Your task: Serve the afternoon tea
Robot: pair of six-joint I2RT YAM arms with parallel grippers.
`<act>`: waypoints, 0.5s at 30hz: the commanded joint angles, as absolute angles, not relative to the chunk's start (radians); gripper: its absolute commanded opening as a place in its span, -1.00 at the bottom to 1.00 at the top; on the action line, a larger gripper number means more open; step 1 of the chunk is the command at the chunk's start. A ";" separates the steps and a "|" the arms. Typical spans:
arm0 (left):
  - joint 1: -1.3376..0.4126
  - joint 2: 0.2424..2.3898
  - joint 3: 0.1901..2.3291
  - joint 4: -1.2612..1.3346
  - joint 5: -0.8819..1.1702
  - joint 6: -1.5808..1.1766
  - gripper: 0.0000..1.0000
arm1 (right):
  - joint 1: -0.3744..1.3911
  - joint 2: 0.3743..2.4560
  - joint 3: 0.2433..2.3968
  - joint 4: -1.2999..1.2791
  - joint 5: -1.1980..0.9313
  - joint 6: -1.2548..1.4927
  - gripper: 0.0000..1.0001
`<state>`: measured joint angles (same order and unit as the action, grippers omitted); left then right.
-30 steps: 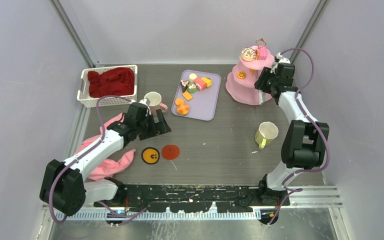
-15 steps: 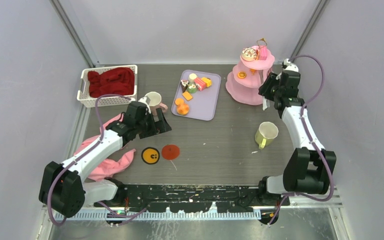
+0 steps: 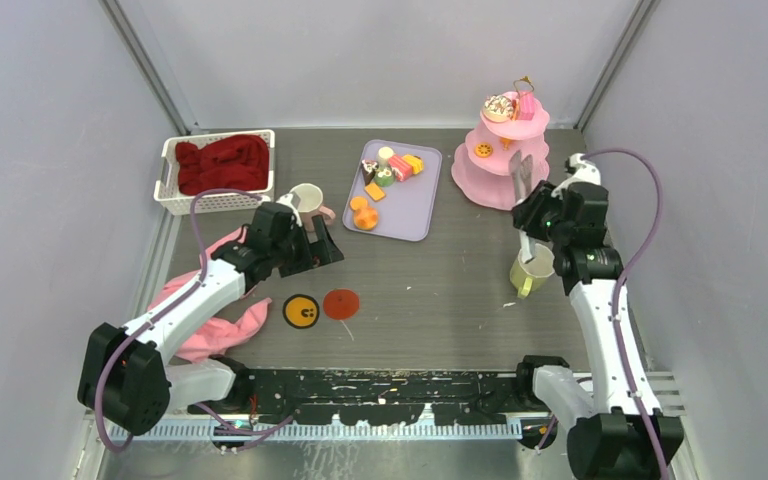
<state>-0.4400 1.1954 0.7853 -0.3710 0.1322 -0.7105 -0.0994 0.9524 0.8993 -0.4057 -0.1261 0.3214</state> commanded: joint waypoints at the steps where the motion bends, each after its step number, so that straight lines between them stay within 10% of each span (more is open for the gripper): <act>1: -0.431 1.163 0.843 -0.335 0.110 -0.739 0.87 | 0.067 0.919 0.893 -0.489 -0.142 0.310 -0.21; 15: -0.402 1.087 0.851 -0.419 0.006 -0.756 0.87 | 0.643 1.336 1.103 -0.377 0.130 0.251 -0.16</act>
<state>-0.4149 1.1255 0.8143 -0.3954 0.0341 -0.7559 0.5846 1.1893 0.9691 -0.4599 -0.0067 0.3191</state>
